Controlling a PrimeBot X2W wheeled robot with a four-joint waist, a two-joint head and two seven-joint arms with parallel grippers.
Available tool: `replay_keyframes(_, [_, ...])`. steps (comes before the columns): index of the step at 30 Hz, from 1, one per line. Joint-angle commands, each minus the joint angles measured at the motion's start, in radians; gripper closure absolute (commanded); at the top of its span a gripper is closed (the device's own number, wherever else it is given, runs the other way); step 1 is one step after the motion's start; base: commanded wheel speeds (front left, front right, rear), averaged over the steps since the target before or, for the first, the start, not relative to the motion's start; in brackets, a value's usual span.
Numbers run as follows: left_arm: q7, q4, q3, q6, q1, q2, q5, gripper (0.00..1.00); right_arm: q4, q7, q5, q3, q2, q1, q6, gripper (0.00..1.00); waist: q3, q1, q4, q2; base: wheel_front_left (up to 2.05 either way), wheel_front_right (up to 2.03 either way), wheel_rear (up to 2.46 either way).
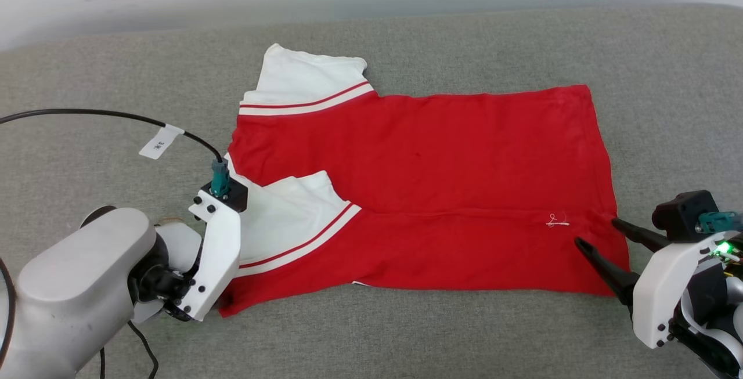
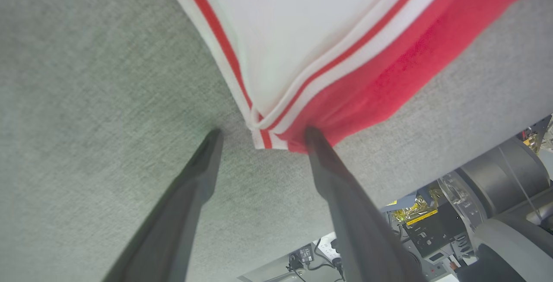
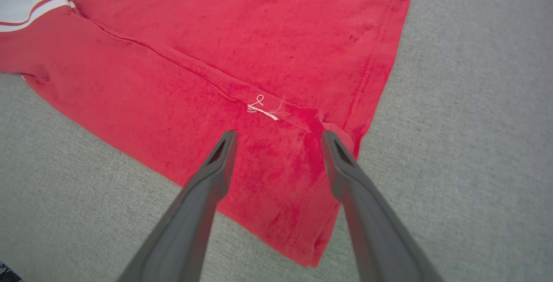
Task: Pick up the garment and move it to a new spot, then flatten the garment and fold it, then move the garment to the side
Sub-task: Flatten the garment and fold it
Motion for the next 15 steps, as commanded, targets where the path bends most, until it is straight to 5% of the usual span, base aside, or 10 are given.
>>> replay_keyframes(1, [-0.014,0.019,-0.004,-0.004,0.019,-0.006,0.004,0.00,0.008,-0.009,0.005,0.007,0.006,-0.026,-0.001,0.00,0.020,-0.0001,-0.013,0.0000,0.00,0.00,0.00])
replay_keyframes(7, [-0.036,0.067,-0.019,-0.013,0.043,-0.026,0.007,0.00,0.022,-0.017,0.013,0.030,0.006,-0.048,-0.001,0.00,0.042,-0.0001,-0.027,0.0000,0.00,0.00,0.00])
replay_keyframes(8, [-0.039,0.073,-0.022,-0.014,0.045,-0.029,0.006,0.37,0.024,-0.018,0.016,0.032,0.003,-0.055,-0.001,0.00,0.043,-0.0001,-0.029,0.0000,0.00,0.00,0.00])
replay_keyframes(9, [-0.045,0.080,-0.021,-0.017,0.048,-0.032,0.002,0.91,0.024,-0.018,0.022,0.032,-0.001,-0.063,-0.001,0.00,0.041,-0.0001,-0.030,0.0000,0.00,0.00,0.00])
replay_keyframes(10, [-0.047,0.084,-0.021,-0.019,0.051,-0.037,-0.001,1.00,0.024,-0.016,0.027,0.032,-0.007,-0.067,-0.001,0.00,0.038,-0.0001,-0.029,0.0000,0.00,0.00,0.00])
replay_keyframes(15, [-0.060,0.077,-0.015,-0.036,0.053,-0.034,-0.021,1.00,0.000,0.018,0.037,0.023,-0.062,-0.103,-0.001,0.00,0.002,-0.0001,-0.023,0.0000,0.00,0.00,0.00])
